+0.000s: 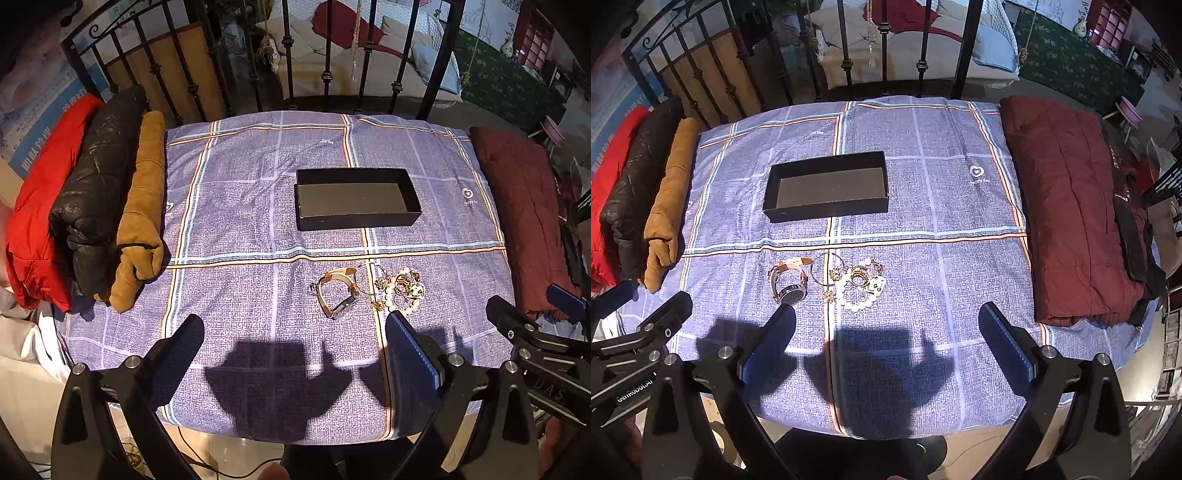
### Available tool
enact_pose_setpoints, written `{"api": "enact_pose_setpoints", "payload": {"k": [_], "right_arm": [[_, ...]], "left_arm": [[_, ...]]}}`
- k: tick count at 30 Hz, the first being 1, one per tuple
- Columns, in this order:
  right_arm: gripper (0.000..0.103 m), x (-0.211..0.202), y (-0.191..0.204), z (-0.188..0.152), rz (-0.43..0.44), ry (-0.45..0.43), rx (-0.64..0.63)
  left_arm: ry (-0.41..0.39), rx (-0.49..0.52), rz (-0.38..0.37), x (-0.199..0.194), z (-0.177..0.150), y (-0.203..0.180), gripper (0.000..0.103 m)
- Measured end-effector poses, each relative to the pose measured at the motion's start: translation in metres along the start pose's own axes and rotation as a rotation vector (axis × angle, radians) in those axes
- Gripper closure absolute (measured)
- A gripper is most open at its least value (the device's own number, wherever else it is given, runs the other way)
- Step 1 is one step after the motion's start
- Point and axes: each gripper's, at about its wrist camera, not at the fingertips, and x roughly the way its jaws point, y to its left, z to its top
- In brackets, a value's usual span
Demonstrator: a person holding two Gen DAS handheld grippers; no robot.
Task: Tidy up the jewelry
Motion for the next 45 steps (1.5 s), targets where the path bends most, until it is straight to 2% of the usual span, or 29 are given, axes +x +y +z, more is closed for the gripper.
{"api": "enact_pose_setpoints", "payload": {"k": [12, 20, 28, 31, 36, 40, 45], "right_arm": [[0.005, 0.003, 0.003, -0.001, 0.000, 0.003, 0.001], [0.005, 0.019, -0.003, -0.004, -0.017, 0.004, 0.011], [0.005, 0.071, -0.014, -0.004, -0.023, 0.027, 0.049], [0.005, 0.093, -0.017, -0.004, -0.018, 0.029, 0.056], [0.006, 0.130, -0.020, -0.006, -0.042, 0.020, 0.038], [0.013, 0.154, -0.022, -0.009, -0.050, 0.019, 0.025], [0.020, 0.179, -0.017, -0.014, -0.008, 0.047, 0.017]], "left_arm": [[0.001, 0.005, 0.000, 0.003, -0.002, -0.001, 0.007], [0.008, 0.013, -0.009, 0.022, -0.004, -0.001, 0.006], [0.044, -0.046, -0.062, 0.080, 0.000, 0.002, 0.007], [0.061, -0.049, -0.042, 0.111, 0.002, -0.003, 0.007], [0.074, -0.025, 0.034, 0.151, 0.003, -0.010, 0.007], [0.075, -0.046, 0.021, 0.168, 0.001, -0.009, 0.006], [0.121, -0.108, -0.023, 0.187, -0.006, -0.002, 0.007]]}}
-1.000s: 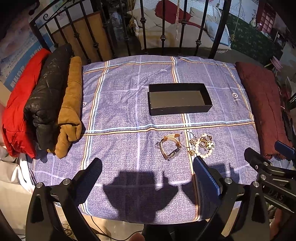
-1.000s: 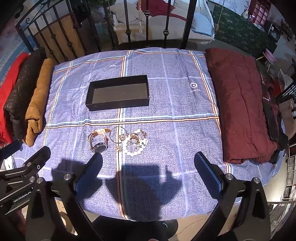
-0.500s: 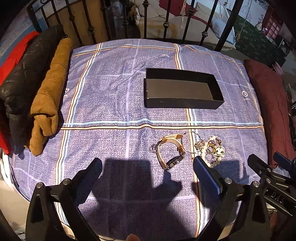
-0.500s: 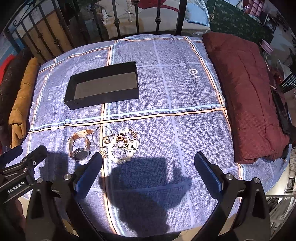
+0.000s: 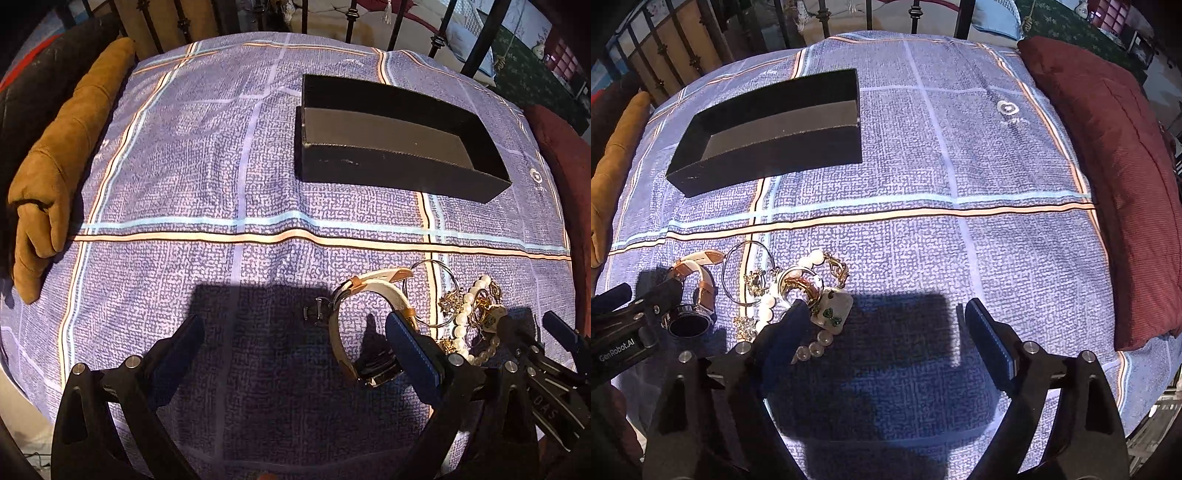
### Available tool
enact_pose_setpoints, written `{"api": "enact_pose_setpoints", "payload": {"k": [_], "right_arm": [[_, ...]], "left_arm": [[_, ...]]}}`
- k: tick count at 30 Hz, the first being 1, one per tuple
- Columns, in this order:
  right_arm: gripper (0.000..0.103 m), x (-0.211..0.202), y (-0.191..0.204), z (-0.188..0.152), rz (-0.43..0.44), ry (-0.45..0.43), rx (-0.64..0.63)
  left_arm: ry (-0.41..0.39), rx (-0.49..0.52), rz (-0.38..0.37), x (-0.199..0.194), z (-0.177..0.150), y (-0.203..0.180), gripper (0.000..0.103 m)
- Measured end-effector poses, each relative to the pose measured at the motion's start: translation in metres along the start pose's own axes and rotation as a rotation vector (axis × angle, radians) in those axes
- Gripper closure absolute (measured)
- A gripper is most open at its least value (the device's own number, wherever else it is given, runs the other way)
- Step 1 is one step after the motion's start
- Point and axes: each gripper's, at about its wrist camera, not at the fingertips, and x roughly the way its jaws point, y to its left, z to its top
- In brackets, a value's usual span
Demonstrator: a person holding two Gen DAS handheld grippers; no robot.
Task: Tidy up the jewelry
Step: 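Grasp the white-strap watch with the left gripper while the right gripper reaches the pearl bracelet, then grasp the pearl bracelet with the right gripper while the left gripper holds the watch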
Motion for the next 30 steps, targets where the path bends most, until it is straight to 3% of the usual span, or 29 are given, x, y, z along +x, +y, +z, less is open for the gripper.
{"api": "enact_pose_setpoints", "payload": {"k": [4, 7, 9, 11, 13, 15, 18, 21, 30], "right_arm": [[0.024, 0.012, 0.009, -0.004, 0.016, 0.008, -0.029], [0.027, 0.014, 0.015, -0.003, 0.006, -0.008, -0.063], [0.039, 0.014, 0.017, -0.003, 0.010, -0.017, -0.078], [0.069, 0.012, 0.019, -0.002, 0.061, -0.019, -0.097], [0.081, 0.011, 0.019, 0.000, 0.100, -0.005, -0.084], [0.083, 0.009, 0.013, 0.003, 0.156, 0.014, -0.039], [0.084, 0.003, 0.007, 0.005, 0.211, 0.023, -0.009], [0.084, -0.006, 0.006, 0.006, 0.223, 0.012, -0.006], [0.084, -0.031, 0.006, 0.018, 0.225, -0.024, -0.017]], "left_arm": [[0.072, -0.030, 0.014, 0.016, -0.004, 0.003, 0.010], [0.058, 0.011, 0.034, 0.017, -0.008, -0.004, 0.009], [0.059, 0.019, 0.061, 0.018, -0.011, -0.007, 0.020], [0.056, 0.028, 0.061, 0.017, -0.012, -0.011, 0.028], [0.054, 0.037, 0.050, 0.013, -0.012, -0.014, 0.042], [0.057, 0.037, 0.030, 0.009, -0.011, -0.016, 0.064], [0.067, 0.012, -0.002, 0.003, -0.007, -0.011, 0.085], [0.086, -0.022, -0.050, 0.001, -0.001, 0.001, 0.088], [0.066, -0.007, -0.052, -0.022, 0.010, -0.002, 0.088]]}}
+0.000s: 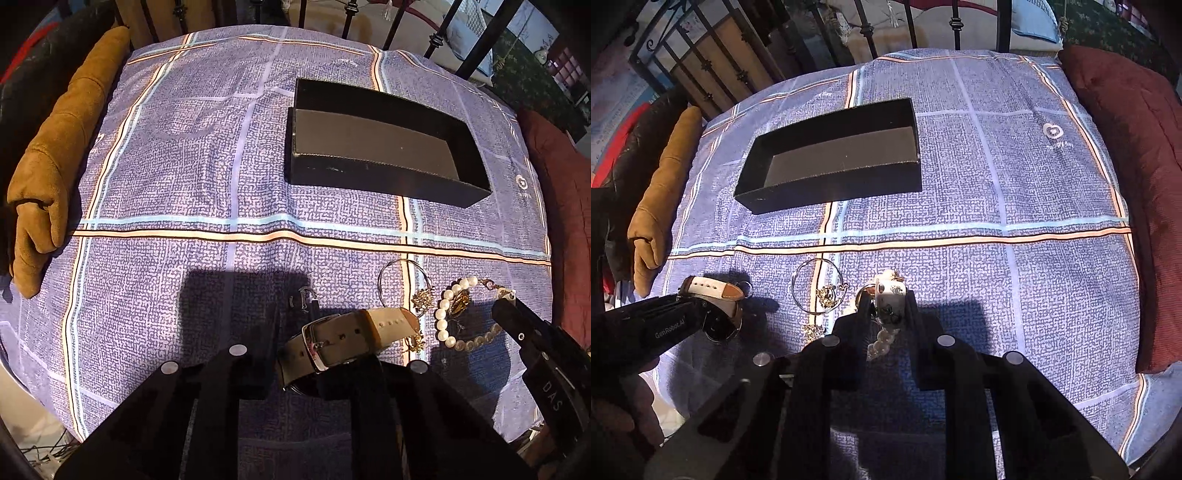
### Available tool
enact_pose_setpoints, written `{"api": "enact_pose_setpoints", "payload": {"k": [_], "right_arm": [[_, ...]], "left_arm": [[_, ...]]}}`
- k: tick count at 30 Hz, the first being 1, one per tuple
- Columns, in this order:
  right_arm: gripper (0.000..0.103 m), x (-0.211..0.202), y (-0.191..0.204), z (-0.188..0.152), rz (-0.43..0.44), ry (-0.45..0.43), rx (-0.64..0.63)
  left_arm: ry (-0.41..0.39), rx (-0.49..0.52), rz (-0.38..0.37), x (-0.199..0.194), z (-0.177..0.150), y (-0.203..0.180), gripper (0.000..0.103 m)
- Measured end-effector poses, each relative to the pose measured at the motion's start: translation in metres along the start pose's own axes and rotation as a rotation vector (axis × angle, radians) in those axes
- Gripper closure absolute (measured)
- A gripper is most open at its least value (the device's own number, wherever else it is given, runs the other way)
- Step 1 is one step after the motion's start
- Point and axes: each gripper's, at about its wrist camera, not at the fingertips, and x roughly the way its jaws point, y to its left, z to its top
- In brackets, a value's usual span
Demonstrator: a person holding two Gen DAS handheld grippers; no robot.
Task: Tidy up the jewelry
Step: 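Grasp the pearl bracelet with the right gripper while the left gripper holds the watch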
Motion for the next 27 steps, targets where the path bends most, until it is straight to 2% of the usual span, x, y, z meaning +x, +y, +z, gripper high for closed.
{"api": "enact_pose_setpoints", "payload": {"k": [4, 7, 10, 16, 20, 22, 24, 26, 27], "right_arm": [[0.084, -0.011, 0.002, 0.007, 0.010, -0.024, -0.017], [0.084, 0.004, 0.003, 0.003, -0.052, 0.009, -0.058], [0.086, 0.010, -0.007, 0.000, -0.030, 0.020, -0.021], [0.087, 0.028, -0.009, -0.001, -0.048, 0.055, -0.052], [0.085, 0.043, -0.003, 0.002, -0.004, 0.041, -0.072], [0.083, 0.051, -0.002, 0.006, 0.007, 0.075, -0.057], [0.078, 0.049, -0.002, 0.008, 0.060, 0.073, -0.020], [0.050, 0.047, 0.004, 0.007, 0.013, 0.045, -0.061], [0.047, 0.047, 0.007, 0.006, -0.003, 0.036, -0.085]], "left_arm": [[-0.016, 0.013, -0.011, -0.012, 0.009, -0.010, 0.088], [-0.028, 0.024, -0.012, -0.016, 0.009, -0.015, 0.088], [-0.032, 0.039, -0.006, -0.015, 0.012, -0.020, 0.088], [-0.020, 0.045, -0.007, -0.011, 0.010, -0.022, 0.088], [-0.017, 0.040, -0.005, -0.007, 0.009, -0.019, 0.088], [-0.014, 0.038, 0.003, -0.006, 0.009, -0.017, 0.088], [-0.013, 0.032, 0.005, -0.005, 0.010, -0.014, 0.088], [-0.013, 0.026, 0.005, -0.005, 0.010, -0.012, 0.088], [-0.015, 0.023, 0.004, -0.004, 0.011, -0.012, 0.088]]}}
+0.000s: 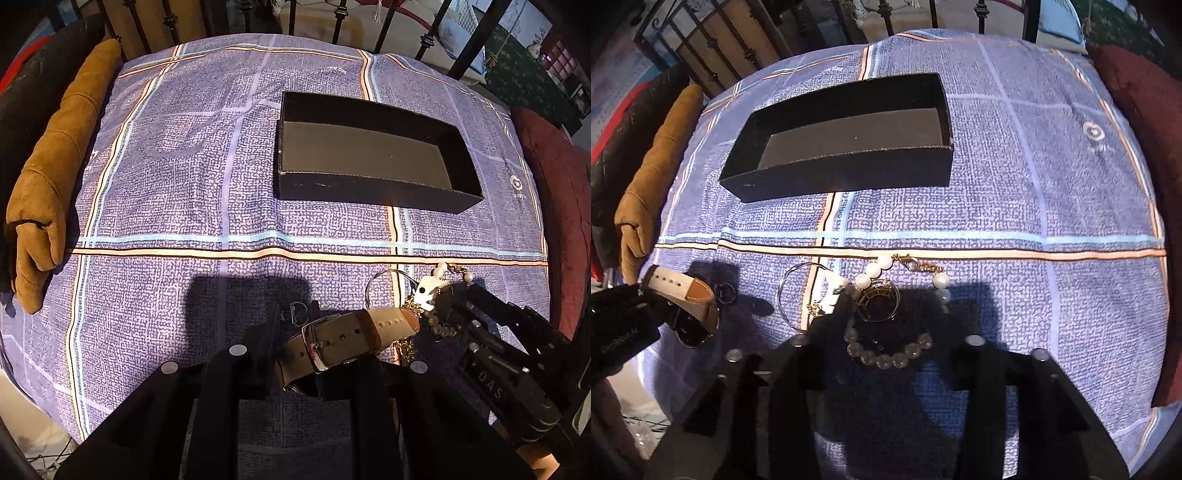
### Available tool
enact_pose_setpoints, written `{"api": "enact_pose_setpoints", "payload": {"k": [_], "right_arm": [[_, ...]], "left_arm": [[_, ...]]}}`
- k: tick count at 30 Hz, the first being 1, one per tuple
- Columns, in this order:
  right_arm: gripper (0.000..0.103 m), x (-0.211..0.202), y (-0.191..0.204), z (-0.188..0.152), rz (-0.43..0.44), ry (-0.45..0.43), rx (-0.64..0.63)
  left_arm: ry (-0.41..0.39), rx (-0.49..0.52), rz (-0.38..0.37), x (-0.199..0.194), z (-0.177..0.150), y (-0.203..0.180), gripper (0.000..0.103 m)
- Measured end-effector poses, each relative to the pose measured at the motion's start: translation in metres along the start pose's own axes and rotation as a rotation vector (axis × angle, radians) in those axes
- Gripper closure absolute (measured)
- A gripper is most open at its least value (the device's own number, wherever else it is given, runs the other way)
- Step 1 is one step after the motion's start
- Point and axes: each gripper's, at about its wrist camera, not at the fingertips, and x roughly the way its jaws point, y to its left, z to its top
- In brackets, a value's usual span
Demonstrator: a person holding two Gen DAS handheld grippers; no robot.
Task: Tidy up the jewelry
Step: 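Grasp the pearl bracelet with the right gripper while the left gripper holds the watch, then carry the pearl bracelet and watch toward the black box with both grippers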
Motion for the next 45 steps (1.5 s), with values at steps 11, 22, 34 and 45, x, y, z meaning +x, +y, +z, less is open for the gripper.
{"api": "enact_pose_setpoints", "payload": {"k": [11, 22, 34, 45], "right_arm": [[0.069, 0.013, 0.023, 0.005, 0.034, -0.007, -0.042], [0.093, -0.039, 0.018, 0.008, 0.093, -0.102, 0.014], [0.093, -0.086, 0.018, 0.026, 0.106, -0.195, 0.048], [0.093, -0.108, 0.021, 0.065, 0.093, -0.278, 0.036]], "left_arm": [[0.036, -0.012, 0.011, 0.031, -0.001, 0.008, 0.087], [0.004, -0.010, -0.034, 0.009, 0.008, 0.008, 0.087], [-0.081, 0.039, -0.056, -0.033, 0.037, -0.013, 0.087], [-0.143, 0.070, -0.044, -0.055, 0.061, -0.022, 0.087]]}}
